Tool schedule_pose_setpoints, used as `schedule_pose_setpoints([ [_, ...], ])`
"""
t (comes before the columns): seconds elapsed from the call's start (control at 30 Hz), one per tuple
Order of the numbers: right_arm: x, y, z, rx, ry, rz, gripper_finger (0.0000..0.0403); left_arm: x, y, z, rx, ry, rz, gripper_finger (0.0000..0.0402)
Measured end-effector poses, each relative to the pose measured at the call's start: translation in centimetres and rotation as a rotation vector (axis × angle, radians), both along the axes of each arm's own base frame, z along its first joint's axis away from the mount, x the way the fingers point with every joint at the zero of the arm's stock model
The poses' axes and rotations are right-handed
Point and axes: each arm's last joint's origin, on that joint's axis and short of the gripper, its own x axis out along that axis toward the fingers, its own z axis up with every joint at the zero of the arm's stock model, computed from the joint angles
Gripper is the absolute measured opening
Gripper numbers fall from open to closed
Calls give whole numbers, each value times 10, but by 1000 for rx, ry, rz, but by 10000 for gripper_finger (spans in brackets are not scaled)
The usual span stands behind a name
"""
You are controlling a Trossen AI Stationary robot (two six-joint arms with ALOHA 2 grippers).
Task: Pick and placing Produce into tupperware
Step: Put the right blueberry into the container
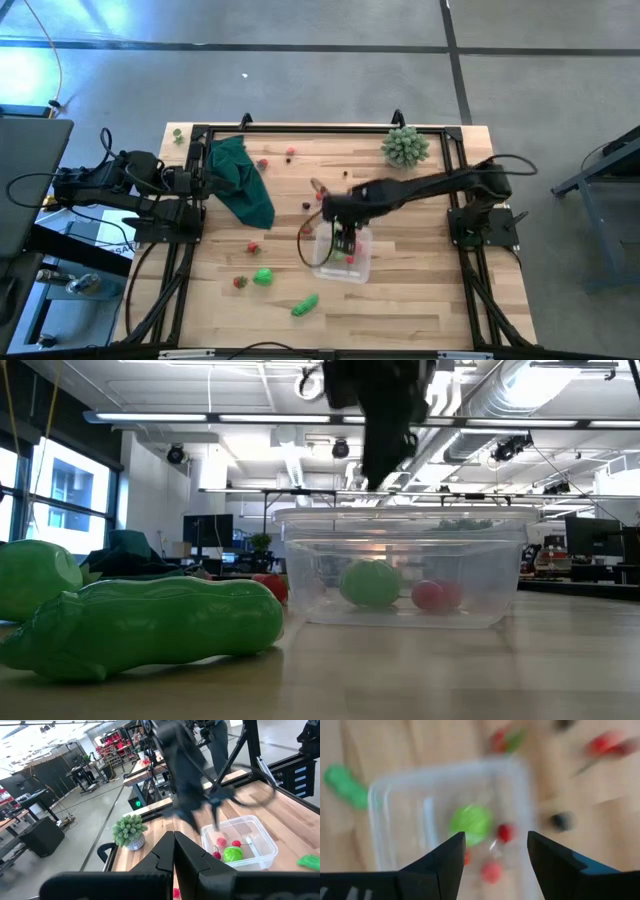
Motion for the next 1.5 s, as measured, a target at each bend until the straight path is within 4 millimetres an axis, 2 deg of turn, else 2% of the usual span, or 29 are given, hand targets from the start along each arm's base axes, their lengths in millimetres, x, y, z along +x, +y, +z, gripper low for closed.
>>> schedule_pose_setpoints([
  [0.13,-4,-29,36,-134,-82,-104,206,0,0,0,0,0,0,1],
  [0.3,-9,-88,50,-112,-97,-315,206,0,0,0,0,1,0,1],
  [0.37,-15,-115,46,-66,-77,-403,206,0,0,0,0,0,0,1],
  [0.47,-28,-152,30,-13,-31,-526,206,0,0,0,0,0,0,1],
  [0.6,-41,-186,-2,13,-36,-587,201,0,0,0,0,1,0,1],
  [0.67,-40,-189,-19,10,-75,-526,194,0,0,0,0,1,0,1],
  [0.8,-36,-179,-53,-32,-157,-420,180,0,0,0,0,0,0,1],
  [0.97,-39,-166,-82,-82,-185,-434,168,0,0,0,0,0,0,1],
  [1.13,-44,-163,-95,-154,-186,-443,165,0,0,0,0,1,0,1],
  [1.5,-56,-159,-120,-163,-201,-293,165,0,0,0,0,0,0,1],
])
